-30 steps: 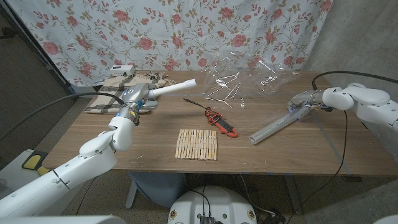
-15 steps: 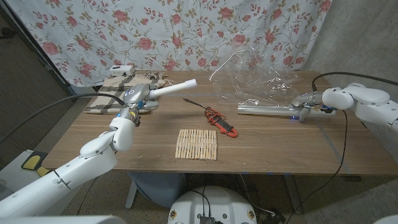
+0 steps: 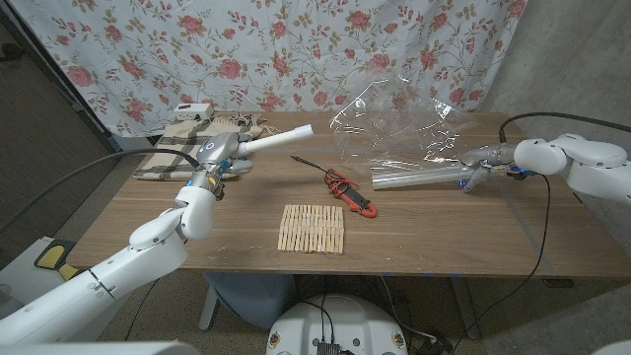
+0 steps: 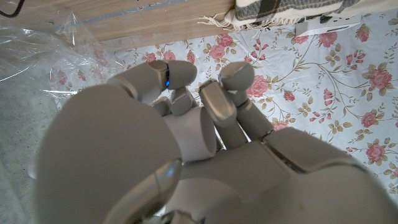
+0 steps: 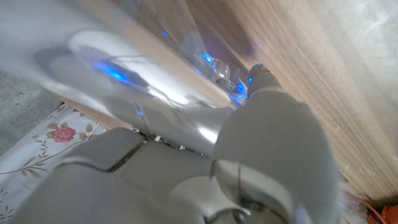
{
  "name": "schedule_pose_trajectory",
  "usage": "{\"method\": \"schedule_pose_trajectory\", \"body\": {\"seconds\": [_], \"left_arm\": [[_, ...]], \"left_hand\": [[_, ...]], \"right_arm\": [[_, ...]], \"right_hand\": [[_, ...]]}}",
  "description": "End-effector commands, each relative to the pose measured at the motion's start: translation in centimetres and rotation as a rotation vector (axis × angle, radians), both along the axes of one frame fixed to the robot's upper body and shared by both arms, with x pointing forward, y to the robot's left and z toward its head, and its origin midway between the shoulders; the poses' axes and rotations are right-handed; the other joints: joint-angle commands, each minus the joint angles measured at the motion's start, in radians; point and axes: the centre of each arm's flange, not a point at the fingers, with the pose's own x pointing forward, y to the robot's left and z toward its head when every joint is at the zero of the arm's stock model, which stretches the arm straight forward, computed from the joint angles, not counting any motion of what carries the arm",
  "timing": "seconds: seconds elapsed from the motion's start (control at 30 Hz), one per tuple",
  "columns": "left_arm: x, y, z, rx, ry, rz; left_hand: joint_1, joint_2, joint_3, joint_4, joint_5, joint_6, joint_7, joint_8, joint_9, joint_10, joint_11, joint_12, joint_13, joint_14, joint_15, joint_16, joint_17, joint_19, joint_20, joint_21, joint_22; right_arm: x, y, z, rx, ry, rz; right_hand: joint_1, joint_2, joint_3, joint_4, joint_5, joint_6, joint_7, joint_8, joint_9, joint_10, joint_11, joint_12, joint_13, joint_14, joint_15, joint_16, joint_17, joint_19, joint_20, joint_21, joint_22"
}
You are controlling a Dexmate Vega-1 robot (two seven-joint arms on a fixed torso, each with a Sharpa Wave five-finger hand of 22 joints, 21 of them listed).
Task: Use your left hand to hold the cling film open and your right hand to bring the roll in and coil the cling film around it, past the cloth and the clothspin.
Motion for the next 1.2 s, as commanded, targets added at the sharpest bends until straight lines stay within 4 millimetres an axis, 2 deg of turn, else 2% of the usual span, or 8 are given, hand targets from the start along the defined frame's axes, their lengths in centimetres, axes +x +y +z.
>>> {"method": "schedule_pose_trajectory", "body": {"seconds": [0.03,0.17,0.33,0.37,0.4,0.5,0.77,1.2], "left_arm": [[-0.1,-0.1,-0.1,-0.004,-0.01,-0.001],[-0.3,-0.1,0.0,0.001,-0.015,0.002],[-0.5,-0.1,0.2,0.006,-0.02,0.003],[-0.5,-0.1,0.2,0.009,-0.023,0.003],[-0.5,-0.1,0.2,0.009,-0.024,0.001],[-0.6,-0.1,0.3,0.011,-0.029,-0.001],[-0.9,-0.1,0.7,0.019,-0.051,-0.011],[-0.7,-0.5,1.4,0.041,-0.075,-0.031]], "left_hand": [[0.002,-0.006,-0.002,0.002,0.005,-0.001,-0.001,0.243,0.092,0.051,-0.003,0.205,0.121,-0.007,0.001,0.007,0.003,0.0,-0.002,0.003,0.001],[0.003,-0.005,-0.003,0.002,0.005,-0.001,-0.001,0.243,0.092,0.05,-0.003,0.206,0.121,-0.006,0.0,0.007,0.002,-0.001,-0.002,0.002,-0.001],[0.003,-0.007,-0.003,0.002,0.006,-0.001,-0.001,0.243,0.092,0.05,-0.003,0.206,0.121,-0.007,0.001,0.007,0.002,-0.001,-0.003,0.002,-0.003],[0.003,-0.006,-0.004,0.002,0.005,-0.001,-0.001,0.243,0.092,0.05,-0.003,0.206,0.121,-0.006,0.0,0.007,0.002,-0.001,-0.002,0.003,-0.001],[0.004,-0.006,-0.005,0.002,0.005,-0.001,-0.001,0.243,0.092,0.051,-0.004,0.206,0.121,-0.006,0.001,0.007,0.002,-0.001,-0.002,0.002,-0.003],[0.004,-0.006,-0.004,0.003,0.005,-0.001,-0.001,0.243,0.092,0.05,-0.003,0.206,0.121,-0.007,0.001,0.007,0.002,-0.001,-0.002,0.002,-0.005],[0.005,-0.006,-0.004,0.002,0.006,-0.001,-0.001,0.243,0.092,0.05,-0.003,0.206,0.121,-0.008,0.0,0.007,0.003,-0.001,-0.002,0.001,-0.007],[0.005,-0.006,-0.004,0.002,0.008,0.0,-0.002,0.243,0.092,0.05,-0.003,0.205,0.121,-0.009,0.0,0.007,0.002,-0.007,-0.001,0.0,-0.008]], "right_arm": [[-1.3,2.4,2.1,0.059,-0.117,0.099],[-1.5,3.0,2.5,0.069,-0.139,0.123],[-1.6,3.4,2.9,0.103,-0.162,0.14],[-1.6,3.4,3.0,0.112,-0.163,0.142],[-1.6,3.5,3.0,0.122,-0.167,0.144],[-1.7,3.6,3.2,0.134,-0.176,0.149],[-2.3,4.2,3.9,0.159,-0.226,0.165],[-3.8,6.0,5.5,0.236,-0.257,0.211]], "right_hand": [[-0.197,0.136,0.034,0.037,-0.049,0.048,-0.007,0.017,-0.001,0.032,-0.002,0.288,0.111,0.036,-0.023,0.083,0.01,0.039,-0.024,0.088,0.071],[-0.224,0.127,0.065,0.048,-0.071,0.094,-0.002,0.024,-0.02,0.082,-0.001,0.359,0.112,0.113,-0.022,0.202,0.012,0.121,-0.041,0.18,0.118],[-0.237,0.119,0.084,0.045,-0.078,0.103,-0.006,0.027,-0.023,0.114,-0.002,0.372,0.111,0.167,-0.02,0.297,0.013,0.167,-0.075,0.249,0.164],[-0.244,0.119,0.091,0.046,-0.08,0.116,-0.006,0.029,-0.029,0.126,-0.003,0.373,0.111,0.178,-0.019,0.328,0.012,0.205,-0.092,0.282,0.182],[-0.247,0.118,0.095,0.047,-0.081,0.122,-0.005,0.029,-0.034,0.132,-0.003,0.373,0.111,0.181,-0.018,0.341,0.012,0.216,-0.098,0.294,0.19],[-0.259,0.12,0.112,0.049,-0.082,0.126,0.0,0.033,-0.034,0.149,-0.002,0.372,0.111,0.191,-0.017,0.395,0.011,0.265,-0.104,0.337,0.213],[-0.262,0.121,0.145,0.044,-0.085,0.139,0.004,0.043,-0.034,0.16,0.0,0.371,0.112,0.202,-0.016,0.458,0.011,0.3,-0.105,0.384,0.249],[-0.264,0.118,0.185,0.037,-0.086,0.137,0.005,0.048,-0.038,0.163,0.001,0.37,0.111,0.192,-0.015,0.52,0.01,0.294,-0.106,0.422,0.298]]}}
